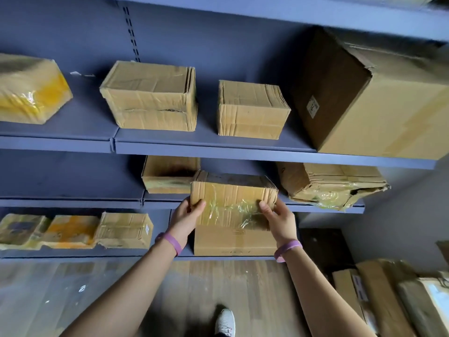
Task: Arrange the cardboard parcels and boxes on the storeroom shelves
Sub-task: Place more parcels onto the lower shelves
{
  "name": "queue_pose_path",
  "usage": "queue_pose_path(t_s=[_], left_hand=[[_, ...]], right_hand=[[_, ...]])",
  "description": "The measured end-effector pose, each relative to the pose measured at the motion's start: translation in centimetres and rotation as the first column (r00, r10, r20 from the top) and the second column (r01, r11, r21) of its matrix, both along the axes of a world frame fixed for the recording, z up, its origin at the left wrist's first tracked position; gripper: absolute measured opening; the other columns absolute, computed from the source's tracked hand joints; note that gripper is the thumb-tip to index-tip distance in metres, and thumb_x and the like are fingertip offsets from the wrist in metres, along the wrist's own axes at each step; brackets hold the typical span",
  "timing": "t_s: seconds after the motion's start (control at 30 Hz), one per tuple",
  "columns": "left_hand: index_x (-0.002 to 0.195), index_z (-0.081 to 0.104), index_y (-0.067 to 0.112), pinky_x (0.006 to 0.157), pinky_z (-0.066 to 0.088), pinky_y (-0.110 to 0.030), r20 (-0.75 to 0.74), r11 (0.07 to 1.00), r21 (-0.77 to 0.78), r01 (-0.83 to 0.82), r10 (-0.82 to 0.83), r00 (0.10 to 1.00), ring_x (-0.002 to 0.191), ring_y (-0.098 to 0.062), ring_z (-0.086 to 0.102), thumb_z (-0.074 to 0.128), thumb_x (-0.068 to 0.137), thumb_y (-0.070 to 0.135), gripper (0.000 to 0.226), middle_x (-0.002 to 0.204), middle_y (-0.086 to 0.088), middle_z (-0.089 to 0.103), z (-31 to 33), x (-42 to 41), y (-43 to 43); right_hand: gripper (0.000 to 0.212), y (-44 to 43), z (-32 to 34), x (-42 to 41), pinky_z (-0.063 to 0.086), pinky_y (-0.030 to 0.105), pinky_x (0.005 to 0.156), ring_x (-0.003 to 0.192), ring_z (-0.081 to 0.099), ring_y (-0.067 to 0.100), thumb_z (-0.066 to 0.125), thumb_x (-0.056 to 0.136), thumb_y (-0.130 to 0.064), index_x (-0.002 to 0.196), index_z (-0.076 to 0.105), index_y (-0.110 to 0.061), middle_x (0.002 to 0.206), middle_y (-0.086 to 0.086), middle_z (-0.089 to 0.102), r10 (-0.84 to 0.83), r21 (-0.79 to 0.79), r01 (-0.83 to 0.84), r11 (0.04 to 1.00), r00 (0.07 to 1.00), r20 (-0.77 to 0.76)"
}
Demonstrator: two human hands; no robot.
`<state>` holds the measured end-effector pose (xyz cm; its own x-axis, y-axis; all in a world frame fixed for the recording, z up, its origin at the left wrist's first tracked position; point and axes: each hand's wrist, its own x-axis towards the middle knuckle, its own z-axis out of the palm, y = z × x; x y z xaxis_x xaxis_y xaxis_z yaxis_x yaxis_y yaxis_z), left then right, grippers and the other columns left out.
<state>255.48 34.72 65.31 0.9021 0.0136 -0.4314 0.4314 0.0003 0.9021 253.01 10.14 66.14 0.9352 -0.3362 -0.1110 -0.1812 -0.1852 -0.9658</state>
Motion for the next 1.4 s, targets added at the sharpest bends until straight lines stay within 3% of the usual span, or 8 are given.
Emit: queue_pose_path(t_s=[0.23, 0.47, 0.67, 0.8, 0.97, 1.1, 1.3, 1.4], left_hand=[[0.098, 0.068, 0.025, 0.093, 0.047, -0.038, 0.086, 0.996, -0.014, -0.091, 0.092, 0.992, 0.095, -0.016, 0.061, 0.064, 0.096, 0.033, 0.009, 0.098, 0.005, 0.069, 1.7, -3.0, 2.2], [0.094, 0.065, 0.021, 0.089, 0.052, -0.041, 0.047, 0.971, -0.148, -0.185, 0.194, 0.98, 0.103, -0.018, 0.059, 0.061, 0.099, 0.028, 0.01, 0.107, -0.003, 0.065, 3.6, -3.8, 3.8], [0.099, 0.064, 0.021, 0.085, 0.054, -0.041, 0.004, 0.939, -0.244, -0.243, 0.251, 0.968, 0.112, -0.025, 0.059, 0.059, 0.099, 0.032, 0.012, 0.112, -0.001, 0.064, 5.0, -4.6, 4.6], [0.115, 0.065, 0.015, 0.071, 0.062, -0.036, -0.051, 0.908, -0.342, -0.242, 0.239, 0.97, 0.115, -0.025, 0.063, 0.059, 0.096, 0.038, 0.03, 0.124, -0.005, 0.065, 5.0, -5.2, 5.3], [0.135, 0.057, 0.015, 0.077, 0.063, -0.038, -0.103, 0.897, -0.392, -0.204, 0.177, 0.979, 0.127, -0.029, 0.057, 0.066, 0.081, 0.049, 0.064, 0.141, -0.006, 0.057, 5.3, -5.8, 5.3], [0.149, 0.043, 0.023, 0.095, 0.056, -0.042, -0.097, 0.916, -0.285, -0.281, 0.264, 0.96, 0.139, -0.025, 0.041, 0.067, 0.092, 0.04, 0.064, 0.153, 0.003, 0.04, 5.3, -6.1, 4.9], [0.134, 0.05, 0.034, 0.103, 0.049, -0.047, 0.001, 0.952, -0.248, -0.18, 0.186, 0.982, 0.14, -0.025, 0.038, 0.055, 0.097, 0.051, 0.042, 0.14, 0.005, 0.042, 7.1, -8.4, 3.6], [0.135, 0.046, 0.039, 0.108, 0.044, -0.053, 0.034, 0.952, -0.304, -0.044, 0.057, 0.998, 0.141, -0.021, 0.037, 0.056, 0.082, 0.068, 0.06, 0.15, 0.007, 0.041, 7.4, -9.5, 2.9]], right_hand=[[0.059, 2.6, 1.0, -3.4, 0.056, 0.046, 0.093, 0.1, 0.071, 0.02, 0.076, 0.07, -0.066, 0.113, 0.069, -0.026, 0.105, 0.001, 0.075, 0.013, 0.07, -0.012, 0.997, 1.0, -0.016], [0.043, 2.8, 1.5, -4.4, 0.051, 0.045, 0.098, 0.118, 0.061, 0.027, 0.05, 0.094, -0.063, 0.111, 0.067, -0.028, 0.124, 0.009, 0.067, -0.031, 0.272, 0.074, 0.96, 0.987, -0.158], [0.035, 2.2, 1.7, -5.3, 0.052, 0.043, 0.087, 0.114, 0.059, 0.029, 0.051, 0.097, -0.056, 0.118, 0.062, -0.029, 0.121, 0.002, 0.065, 0.033, 0.374, 0.069, 0.925, 0.965, -0.26], [0.055, 1.8, 1.3, -5.8, 0.056, 0.056, 0.088, 0.111, 0.063, 0.046, 0.057, 0.089, -0.059, 0.131, 0.06, -0.024, 0.128, 0.011, 0.065, 0.163, 0.608, 0.024, 0.794, 0.954, -0.251], [0.058, 2.7, 2.6, -6.0, 0.059, 0.045, 0.088, 0.114, 0.066, 0.031, 0.058, 0.086, -0.042, 0.132, 0.059, -0.006, 0.123, 0.017, 0.068, 0.108, 0.79, 0.093, 0.606, 0.974, -0.198], [0.048, 3.0, 3.1, -6.7, 0.062, 0.03, 0.066, 0.092, 0.074, 0.022, 0.059, 0.087, -0.034, 0.122, 0.062, 0.001, 0.107, 0.015, 0.074, 0.056, 0.759, 0.047, 0.65, 0.992, -0.11], [0.071, 5.5, 3.6, -7.7, 0.061, 0.03, 0.065, 0.087, 0.074, 0.022, 0.09, 0.058, -0.042, 0.111, 0.064, -0.003, 0.103, 0.013, 0.074, -0.028, 0.71, 0.059, 0.702, 0.998, -0.055], [0.029, 6.9, 3.7, -8.1, 0.06, 0.03, 0.064, 0.084, 0.071, 0.022, 0.078, 0.08, -0.021, 0.097, 0.061, -0.005, 0.102, 0.017, 0.069, -0.062, 0.719, 0.084, 0.69, 0.996, -0.058]])
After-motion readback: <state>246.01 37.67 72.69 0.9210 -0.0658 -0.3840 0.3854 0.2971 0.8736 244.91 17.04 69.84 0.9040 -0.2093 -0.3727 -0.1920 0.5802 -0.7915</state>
